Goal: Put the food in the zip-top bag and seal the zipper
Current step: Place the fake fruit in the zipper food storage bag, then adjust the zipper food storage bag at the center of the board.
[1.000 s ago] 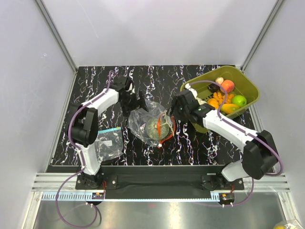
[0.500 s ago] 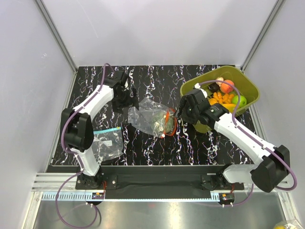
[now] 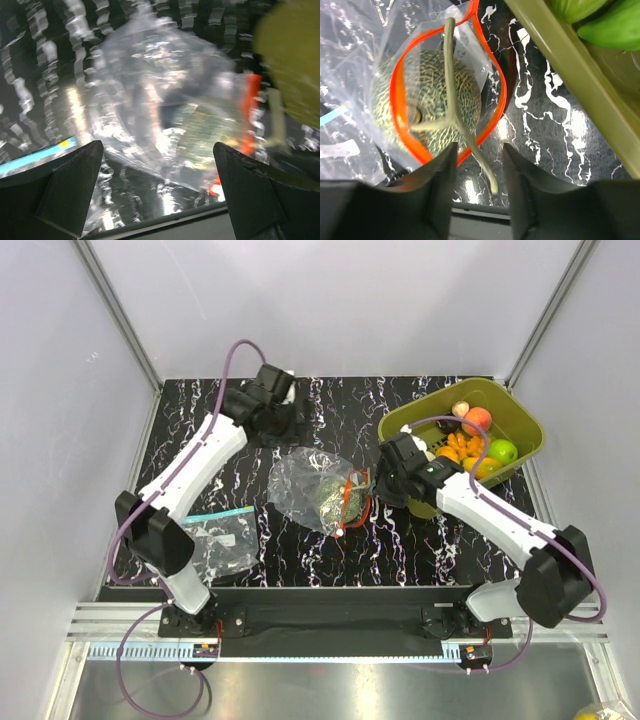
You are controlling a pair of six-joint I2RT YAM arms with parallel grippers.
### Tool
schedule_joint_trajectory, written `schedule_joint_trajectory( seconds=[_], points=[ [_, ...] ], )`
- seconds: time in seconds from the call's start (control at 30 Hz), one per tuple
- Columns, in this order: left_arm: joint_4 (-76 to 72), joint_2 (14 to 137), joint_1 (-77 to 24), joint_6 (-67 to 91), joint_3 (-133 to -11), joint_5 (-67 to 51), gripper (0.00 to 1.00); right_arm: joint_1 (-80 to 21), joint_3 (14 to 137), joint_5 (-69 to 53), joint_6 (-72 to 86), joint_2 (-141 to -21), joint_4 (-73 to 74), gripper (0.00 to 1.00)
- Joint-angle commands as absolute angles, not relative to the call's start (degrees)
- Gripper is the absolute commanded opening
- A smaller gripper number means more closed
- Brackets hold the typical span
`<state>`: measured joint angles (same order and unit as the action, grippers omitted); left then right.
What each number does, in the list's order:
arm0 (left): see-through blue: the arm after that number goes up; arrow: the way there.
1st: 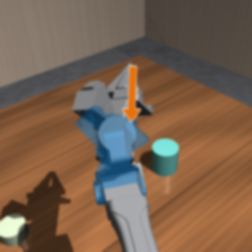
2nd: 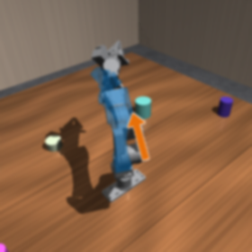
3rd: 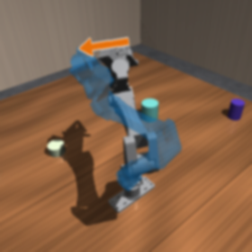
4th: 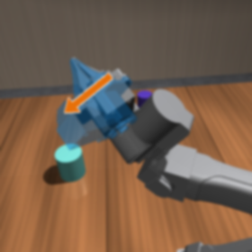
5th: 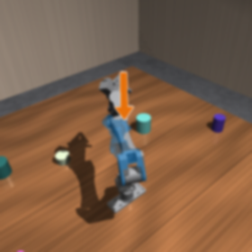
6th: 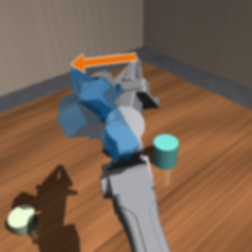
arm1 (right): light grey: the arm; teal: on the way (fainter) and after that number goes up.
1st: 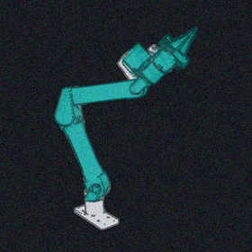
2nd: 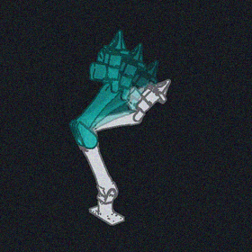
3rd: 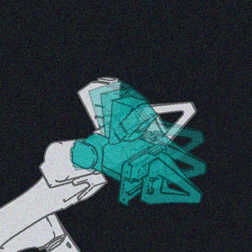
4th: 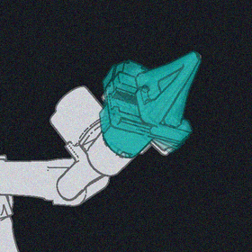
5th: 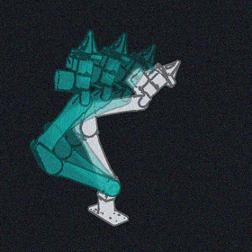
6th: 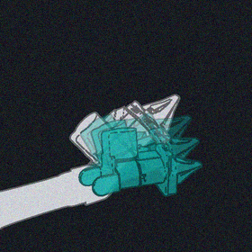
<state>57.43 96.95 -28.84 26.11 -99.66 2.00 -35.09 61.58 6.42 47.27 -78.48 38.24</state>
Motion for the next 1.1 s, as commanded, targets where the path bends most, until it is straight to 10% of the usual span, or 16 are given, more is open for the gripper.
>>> schedule_joint_trajectory(
  seconds=[0.0, 0.2, 0.73, 1.07],
  points=[
    [56.78, 99.21, -32.51, 25.75, -106.25, 0.54, 0.99, -34.89, 63.46, 7.21, 47.02, -80.41, 34.9, 0.45],
    [55.9, 104.93, -35.33, 26.37, -110.48, -4.74, 0.99, -34.89, 61.44, 4.22, 47.11, -81.57, 30.68, 0.0],
    [53.78, 114.34, -41.13, 28.56, -114.07, -5.8, 0.88, -34.89, 59.59, 0.62, 45.79, -80.42, 24.87, 0.0],
    [54.93, 118.47, -42.27, 29.36, -115.31, -0.88, 0.55, -34.89, 57.57, -1.41, 43.42, -78.66, 22.24, 0.0]
  ],
)
